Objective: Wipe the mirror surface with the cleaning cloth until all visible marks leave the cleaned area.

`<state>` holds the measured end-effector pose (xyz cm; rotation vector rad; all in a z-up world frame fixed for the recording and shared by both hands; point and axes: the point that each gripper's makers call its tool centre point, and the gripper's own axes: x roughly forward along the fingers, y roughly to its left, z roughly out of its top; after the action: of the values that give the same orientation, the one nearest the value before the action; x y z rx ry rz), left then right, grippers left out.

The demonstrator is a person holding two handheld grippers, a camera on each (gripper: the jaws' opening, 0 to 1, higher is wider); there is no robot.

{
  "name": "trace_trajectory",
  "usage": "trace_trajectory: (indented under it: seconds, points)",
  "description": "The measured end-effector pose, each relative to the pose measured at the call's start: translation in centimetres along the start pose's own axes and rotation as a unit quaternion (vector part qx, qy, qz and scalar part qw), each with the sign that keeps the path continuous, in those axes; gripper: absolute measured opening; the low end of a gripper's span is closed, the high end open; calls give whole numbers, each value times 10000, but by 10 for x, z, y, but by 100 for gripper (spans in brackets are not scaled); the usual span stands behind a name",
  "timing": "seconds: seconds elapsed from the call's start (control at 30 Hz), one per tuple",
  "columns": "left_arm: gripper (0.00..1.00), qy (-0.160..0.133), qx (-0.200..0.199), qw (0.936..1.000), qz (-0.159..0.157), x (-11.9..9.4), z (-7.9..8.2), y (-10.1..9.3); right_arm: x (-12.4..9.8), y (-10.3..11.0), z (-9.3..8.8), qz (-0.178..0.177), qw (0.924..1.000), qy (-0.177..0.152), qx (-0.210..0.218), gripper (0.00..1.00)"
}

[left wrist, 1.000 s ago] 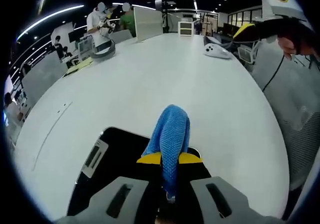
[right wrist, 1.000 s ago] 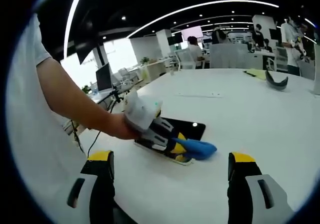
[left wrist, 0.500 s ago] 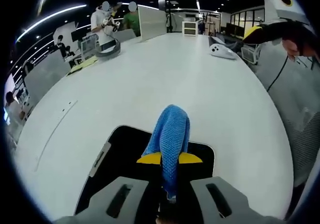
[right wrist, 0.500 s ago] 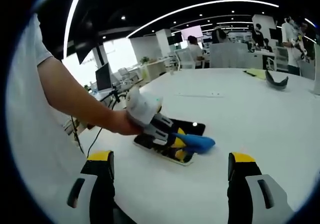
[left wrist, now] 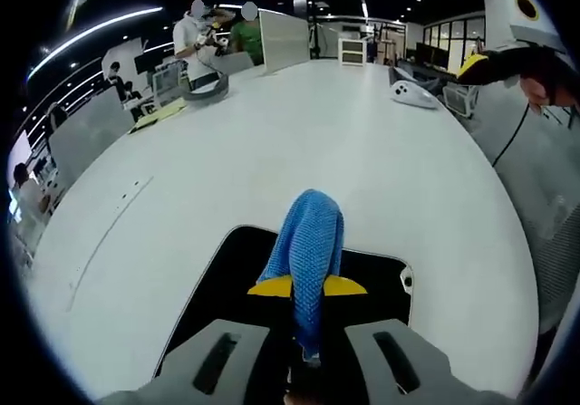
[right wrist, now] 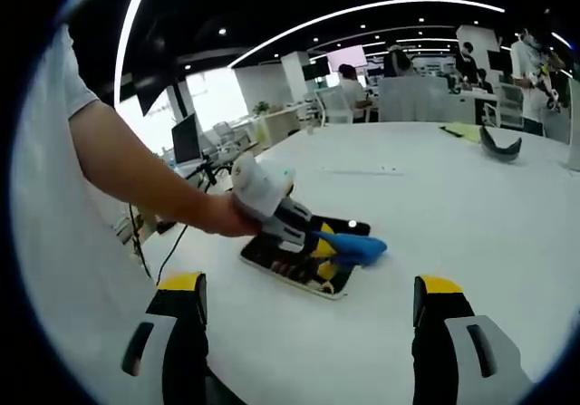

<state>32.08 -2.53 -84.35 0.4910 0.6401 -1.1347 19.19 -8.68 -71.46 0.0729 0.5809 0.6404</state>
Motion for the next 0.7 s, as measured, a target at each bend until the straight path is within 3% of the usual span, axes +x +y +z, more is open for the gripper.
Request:
trace_trajectory:
  seconds: [0.7]
  points:
    - [6, 92, -4, 9998, 167, 0, -1, 29, -2, -6, -2, -43, 10000, 47, 38, 94]
